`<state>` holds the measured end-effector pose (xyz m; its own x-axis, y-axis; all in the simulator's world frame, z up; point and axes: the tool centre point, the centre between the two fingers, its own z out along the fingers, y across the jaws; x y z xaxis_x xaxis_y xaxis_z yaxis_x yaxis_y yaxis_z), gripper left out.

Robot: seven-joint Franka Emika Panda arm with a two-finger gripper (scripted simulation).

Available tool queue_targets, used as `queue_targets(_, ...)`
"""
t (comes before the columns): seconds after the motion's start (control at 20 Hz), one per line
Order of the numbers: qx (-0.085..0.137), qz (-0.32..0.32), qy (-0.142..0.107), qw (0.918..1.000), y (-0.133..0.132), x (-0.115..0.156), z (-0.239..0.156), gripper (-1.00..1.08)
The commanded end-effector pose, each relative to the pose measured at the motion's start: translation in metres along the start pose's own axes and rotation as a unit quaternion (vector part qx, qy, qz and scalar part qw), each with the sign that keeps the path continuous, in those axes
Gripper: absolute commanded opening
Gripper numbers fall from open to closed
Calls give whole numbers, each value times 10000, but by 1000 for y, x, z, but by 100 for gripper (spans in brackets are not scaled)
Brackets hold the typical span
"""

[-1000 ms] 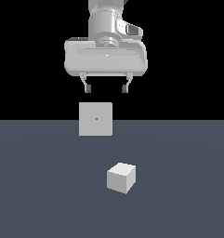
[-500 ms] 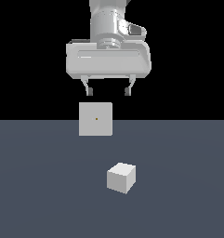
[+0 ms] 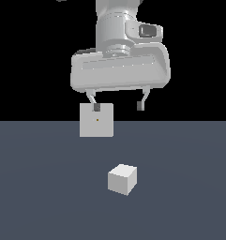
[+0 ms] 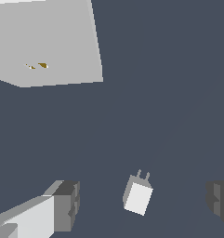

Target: Plug the charger into the wall socket.

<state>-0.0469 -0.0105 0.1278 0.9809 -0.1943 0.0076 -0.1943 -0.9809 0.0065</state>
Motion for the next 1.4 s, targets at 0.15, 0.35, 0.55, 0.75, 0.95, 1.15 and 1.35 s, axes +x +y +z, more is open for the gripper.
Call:
queue_targets(0.15, 6, 757, -13, 9971, 13, -30, 29, 100)
queue_targets(0.35, 10, 1177, -19, 9930, 18, -48, 45, 100)
queue_targets(0.55, 14, 1467, -24, 9892, 20, -60, 57, 100)
queue_targets(0.75, 18, 1626, -27, 9867, 20, -67, 64, 100)
queue_targets(0.95, 17, 1636, -32, 9865, 20, -67, 64, 100)
queue_targets(1.15, 18, 1639, -32, 9865, 20, -68, 69, 100)
queue_targets(1.35, 19, 1646, -31, 9864, 20, -68, 81, 100)
